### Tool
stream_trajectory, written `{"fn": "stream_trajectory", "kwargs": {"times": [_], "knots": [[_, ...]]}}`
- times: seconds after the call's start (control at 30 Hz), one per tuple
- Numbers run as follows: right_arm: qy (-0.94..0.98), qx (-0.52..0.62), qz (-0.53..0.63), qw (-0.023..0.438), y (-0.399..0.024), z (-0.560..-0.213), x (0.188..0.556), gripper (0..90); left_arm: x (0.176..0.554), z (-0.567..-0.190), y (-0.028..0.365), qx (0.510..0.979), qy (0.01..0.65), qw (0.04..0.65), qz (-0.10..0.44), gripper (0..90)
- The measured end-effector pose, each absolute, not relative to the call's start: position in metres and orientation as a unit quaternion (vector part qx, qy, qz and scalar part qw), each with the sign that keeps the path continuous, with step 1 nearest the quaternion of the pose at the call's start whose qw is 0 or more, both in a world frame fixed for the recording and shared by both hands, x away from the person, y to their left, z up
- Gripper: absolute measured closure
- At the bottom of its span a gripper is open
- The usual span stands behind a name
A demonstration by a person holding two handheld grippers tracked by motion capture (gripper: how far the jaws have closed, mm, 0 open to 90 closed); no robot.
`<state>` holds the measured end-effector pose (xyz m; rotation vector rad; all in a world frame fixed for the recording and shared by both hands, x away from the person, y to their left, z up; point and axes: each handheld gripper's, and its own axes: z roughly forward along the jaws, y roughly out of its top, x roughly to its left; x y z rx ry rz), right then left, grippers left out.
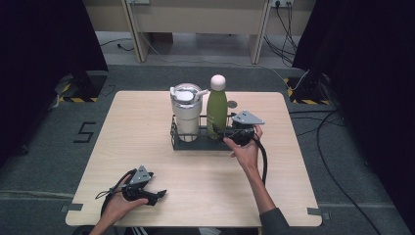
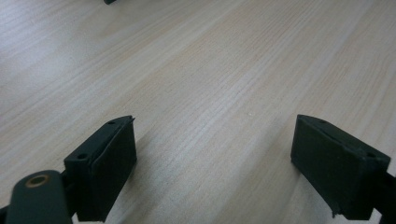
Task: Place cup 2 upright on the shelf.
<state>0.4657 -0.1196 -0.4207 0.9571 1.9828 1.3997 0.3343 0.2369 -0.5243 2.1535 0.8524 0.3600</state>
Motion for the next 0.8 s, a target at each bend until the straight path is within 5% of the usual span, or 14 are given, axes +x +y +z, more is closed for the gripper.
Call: {"fn": "stream_trajectory", "kwargs": {"times": [0.8], "knots": [[0.736,0.343,0.512,0.279,-0.144,-0.416,0.431,14.9,0.334,-0.524,0.237,0.847,0.335,0.388,0.141,13.5]]}}
